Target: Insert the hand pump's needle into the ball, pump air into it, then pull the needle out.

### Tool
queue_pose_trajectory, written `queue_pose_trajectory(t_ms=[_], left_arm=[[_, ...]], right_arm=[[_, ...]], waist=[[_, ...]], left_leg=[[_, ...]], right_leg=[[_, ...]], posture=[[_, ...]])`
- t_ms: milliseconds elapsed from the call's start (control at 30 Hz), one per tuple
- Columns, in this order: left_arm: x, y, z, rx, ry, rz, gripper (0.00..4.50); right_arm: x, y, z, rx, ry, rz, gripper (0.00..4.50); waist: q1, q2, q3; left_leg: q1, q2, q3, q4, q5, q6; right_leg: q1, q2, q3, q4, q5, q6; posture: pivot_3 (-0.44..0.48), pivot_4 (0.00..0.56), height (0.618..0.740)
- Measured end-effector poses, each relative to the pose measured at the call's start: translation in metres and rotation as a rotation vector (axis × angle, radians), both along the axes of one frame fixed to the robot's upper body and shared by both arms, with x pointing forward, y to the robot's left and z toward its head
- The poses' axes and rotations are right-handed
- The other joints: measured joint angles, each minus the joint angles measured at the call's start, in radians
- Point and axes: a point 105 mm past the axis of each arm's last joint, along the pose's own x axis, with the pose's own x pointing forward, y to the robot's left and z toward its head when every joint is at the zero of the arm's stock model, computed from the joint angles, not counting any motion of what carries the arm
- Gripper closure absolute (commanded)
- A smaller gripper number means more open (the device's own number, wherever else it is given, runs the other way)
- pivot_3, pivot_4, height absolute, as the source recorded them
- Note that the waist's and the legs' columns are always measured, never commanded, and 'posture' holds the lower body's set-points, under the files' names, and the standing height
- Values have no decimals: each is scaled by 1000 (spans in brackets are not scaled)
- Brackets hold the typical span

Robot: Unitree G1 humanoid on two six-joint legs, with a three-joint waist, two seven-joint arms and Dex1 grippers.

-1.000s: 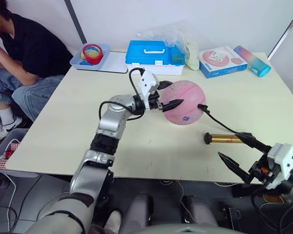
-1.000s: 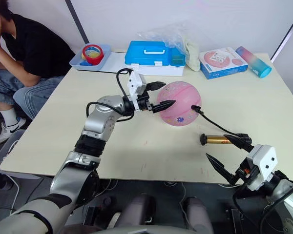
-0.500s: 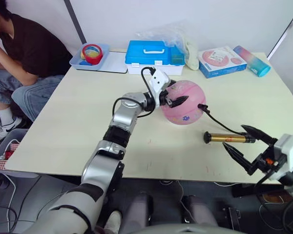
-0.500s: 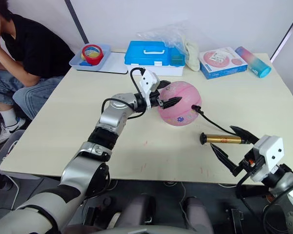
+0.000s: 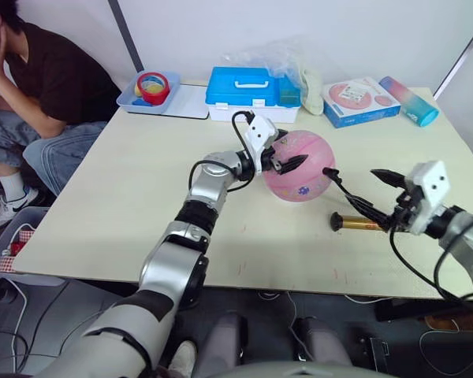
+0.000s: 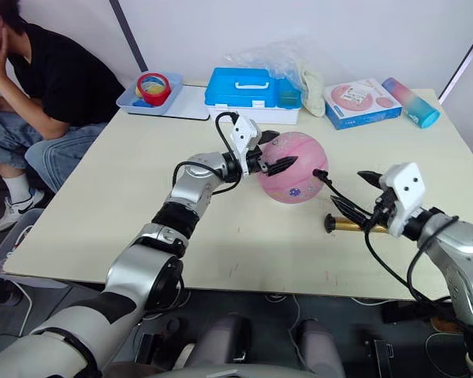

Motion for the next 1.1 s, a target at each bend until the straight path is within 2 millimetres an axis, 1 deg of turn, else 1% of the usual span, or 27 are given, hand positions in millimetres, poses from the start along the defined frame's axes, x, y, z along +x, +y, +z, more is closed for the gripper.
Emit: queue_pose_trajectory(t_ms=[233, 300, 400, 500, 533, 600, 633, 667, 700, 733, 767, 800, 833, 867, 1000, 1100], left_arm=[[-1, -4, -1, -6, -2, -6, 0], [-1, -4, -1, -6, -4, -8, 0], [-1, -5, -2, -8, -6, -7, 0], [-1, -4, -2, -9, -6, -6, 0], [-1, -5, -2, -9, -7, -7, 0], [-1, -5, -2, -10, -7, -8, 0], [-1, -5, -2, -10, -8, -8, 0], [-1, -5, -2, -10, -8, -7, 0], [-1, -5, -2, -10, -8, -7, 0], [-1, -5, -2, -9, -9, -6, 0], [-1, -5, -2, -10, -9, -5, 0], [-1, -5, -2, -9, -9, -5, 0], [0, -4, -2, -8, -10, -1, 0], [0, -4, -2, -8, -12, 1, 0], [0, -4, -2, -5, -22, 5, 0], [-1, -4, -6, 3, -28, 10, 0]], right_arm=[[27, 10, -8, -40, 76, 17, 80], [29, 11, -8, -41, 82, 20, 80], [39, 20, -3, -35, 97, 49, 80], [43, 22, -2, -44, 104, 56, 80], [45, 22, -3, -44, 112, 53, 300], [47, 23, -5, -38, 127, 61, 876], [47, 24, -6, -35, 132, 66, 1283], [46, 24, -7, -40, 139, 75, 1909], [46, 24, -7, -44, 142, 80, 2387], [45, 25, -9, -51, 147, 87, 2992], [45, 25, -9, -54, 150, 91, 3459], [44, 26, -10, -56, 152, 96, 4040], [45, 25, -9, -60, 149, 95, 4325], [45, 26, -8, -63, 147, 96, 4453], [45, 26, -8, -66, 149, 95, 4453], [44, 24, -6, -81, 154, 91, 4453]], waist=[[6, 0, 0], [7, 0, 0], [5, 0, 0], [7, 0, 0], [7, 0, 0], [7, 0, 0], [7, 0, 0], [7, 0, 0], [7, 0, 0], [7, 0, 0], [7, 0, 0], [6, 0, 0], [6, 0, 0], [5, 0, 0], [5, 0, 0], [7, 0, 0]], left_leg=[[0, 0, -1, 0, 0, 0], [0, 0, -1, 0, 0, 0], [1, 0, -1, 0, 0, 0], [1, 0, -1, 0, 0, 0], [1, 0, -1, 0, 0, 0], [1, -1, -1, 0, 0, 0], [1, -1, -1, 0, 0, 0], [1, -1, -1, 0, 0, 0], [1, -1, -1, 0, 0, 0], [1, -1, -1, 0, 0, 0], [1, -1, -1, 0, 0, 0], [1, -1, -1, 0, 0, 0], [1, -1, -1, 0, 0, 0], [1, -1, -1, 0, 0, 0], [1, -1, -1, 0, 0, 0], [1, -1, -1, 0, 0, 0]], right_leg=[[1, 0, 0, -1, 0, 0], [1, 0, 0, -1, 0, 0], [1, 0, 0, -1, 0, 0], [2, 0, 0, -1, 0, 0], [2, 0, 0, -1, 0, 0], [2, 0, 0, -1, 0, 0], [2, 0, 0, -1, 0, 0], [2, 0, -1, -1, 0, 0], [2, 0, -1, -1, 0, 1], [2, 0, -1, -1, 0, 0], [2, 0, -1, -1, 0, 0], [2, 0, -1, -1, 0, 0], [2, 0, 0, -1, 0, 0], [3, 0, -1, -1, 0, 0], [3, 0, -1, -1, 0, 0], [3, 0, -1, -1, 0, 0]], posture=[[0, 150, 740], [0, 150, 740], [0, 150, 740], [0, 150, 740], [0, 150, 740], [0, 150, 740], [0, 150, 740], [0, 150, 740], [0, 150, 740], [0, 150, 740], [0, 150, 740], [0, 150, 740], [0, 150, 740], [0, 150, 740], [0, 150, 740], [0, 150, 740]])
